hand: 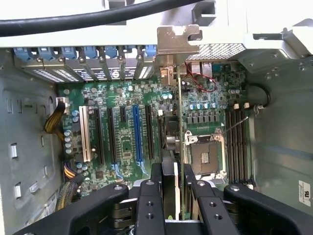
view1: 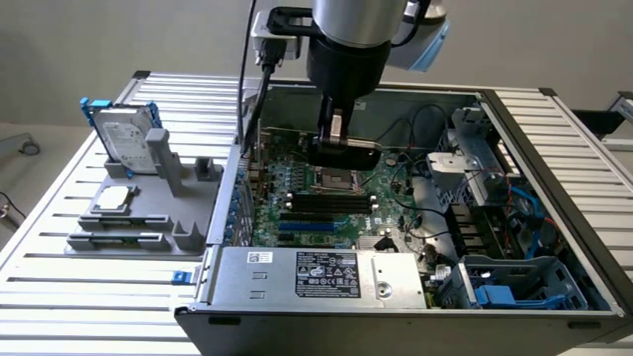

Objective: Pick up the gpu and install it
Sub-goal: 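Insert the gpu into the slot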

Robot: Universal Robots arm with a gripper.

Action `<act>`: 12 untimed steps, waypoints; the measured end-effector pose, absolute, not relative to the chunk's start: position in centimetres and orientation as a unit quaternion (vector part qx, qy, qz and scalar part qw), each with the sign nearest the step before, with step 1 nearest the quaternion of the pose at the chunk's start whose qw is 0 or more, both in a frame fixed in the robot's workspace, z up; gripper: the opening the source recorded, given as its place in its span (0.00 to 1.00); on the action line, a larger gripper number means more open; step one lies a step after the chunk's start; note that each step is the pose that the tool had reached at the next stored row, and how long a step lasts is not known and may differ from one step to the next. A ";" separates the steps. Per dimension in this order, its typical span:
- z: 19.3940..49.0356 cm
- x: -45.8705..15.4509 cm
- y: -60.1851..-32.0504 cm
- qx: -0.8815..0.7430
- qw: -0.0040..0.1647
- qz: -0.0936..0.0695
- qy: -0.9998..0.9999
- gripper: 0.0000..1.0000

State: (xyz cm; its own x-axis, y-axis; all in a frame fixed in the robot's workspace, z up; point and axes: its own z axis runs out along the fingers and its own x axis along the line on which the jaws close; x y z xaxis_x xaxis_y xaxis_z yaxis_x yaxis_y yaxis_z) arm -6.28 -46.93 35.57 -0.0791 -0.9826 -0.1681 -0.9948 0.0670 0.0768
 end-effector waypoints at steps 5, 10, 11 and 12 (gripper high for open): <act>35.6 -6.4 -47.1 -0.680 0.029 0.073 0.729 0.28; 35.5 -6.7 -47.1 -0.683 0.017 0.055 0.728 0.28; 35.5 -6.8 -47.1 -0.684 0.016 0.051 0.728 0.28; 35.4 -6.9 -47.0 -0.684 0.016 0.049 0.727 0.28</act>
